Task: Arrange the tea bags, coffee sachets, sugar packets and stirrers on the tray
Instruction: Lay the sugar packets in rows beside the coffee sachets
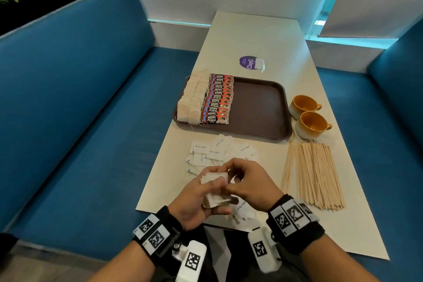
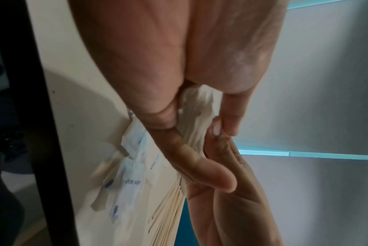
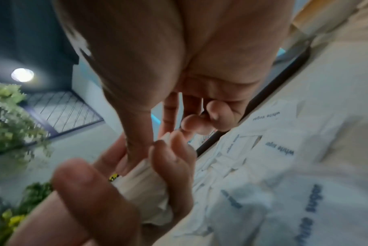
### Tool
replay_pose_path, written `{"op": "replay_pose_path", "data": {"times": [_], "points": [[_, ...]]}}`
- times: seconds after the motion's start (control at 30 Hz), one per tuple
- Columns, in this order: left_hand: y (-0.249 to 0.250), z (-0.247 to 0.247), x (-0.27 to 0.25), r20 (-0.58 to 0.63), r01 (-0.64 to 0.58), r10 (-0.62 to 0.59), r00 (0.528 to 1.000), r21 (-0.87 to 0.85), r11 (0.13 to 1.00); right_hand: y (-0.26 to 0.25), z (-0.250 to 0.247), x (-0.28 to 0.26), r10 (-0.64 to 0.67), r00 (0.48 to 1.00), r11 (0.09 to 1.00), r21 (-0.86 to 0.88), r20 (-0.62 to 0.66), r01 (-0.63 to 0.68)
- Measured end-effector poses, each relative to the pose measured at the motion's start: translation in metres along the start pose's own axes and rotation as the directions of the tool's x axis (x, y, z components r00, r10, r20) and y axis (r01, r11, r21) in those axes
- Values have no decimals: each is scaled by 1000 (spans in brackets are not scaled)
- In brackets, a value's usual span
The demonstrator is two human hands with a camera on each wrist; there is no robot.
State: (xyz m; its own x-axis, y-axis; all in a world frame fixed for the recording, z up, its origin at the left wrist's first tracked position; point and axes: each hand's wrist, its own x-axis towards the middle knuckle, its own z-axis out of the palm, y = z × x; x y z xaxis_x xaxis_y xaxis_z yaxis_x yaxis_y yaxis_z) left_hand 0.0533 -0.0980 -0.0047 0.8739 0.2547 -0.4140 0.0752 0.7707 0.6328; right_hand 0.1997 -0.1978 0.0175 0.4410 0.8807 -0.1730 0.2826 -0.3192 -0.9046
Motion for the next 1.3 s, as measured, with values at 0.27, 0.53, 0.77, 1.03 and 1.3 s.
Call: {"op": "replay_pose_path", "data": {"times": [0.27,0.53,0.77,1.03,1.3], "points": [[4,-27,-2,-71,-95,96,993,19,995,20,-28,-18,102,975,969,-200,-197,-142],[4,-37,-5,-228,-151,163,960,70,986,45,-12,-33,263,963,819,-512,-64,-258],[0,-46,-6,-269,-120,134,954,70,990,40,-21,-25,207,973,916,-330,-103,-229],[-4,-48,-6,-282,-120,121,952,22,993,14,-4,8,213,977,918,-348,30,-190],[-4,-48,-6,-300,-126,124,946,11,992,18,27,16,230,972,817,-536,-36,-213]]}}
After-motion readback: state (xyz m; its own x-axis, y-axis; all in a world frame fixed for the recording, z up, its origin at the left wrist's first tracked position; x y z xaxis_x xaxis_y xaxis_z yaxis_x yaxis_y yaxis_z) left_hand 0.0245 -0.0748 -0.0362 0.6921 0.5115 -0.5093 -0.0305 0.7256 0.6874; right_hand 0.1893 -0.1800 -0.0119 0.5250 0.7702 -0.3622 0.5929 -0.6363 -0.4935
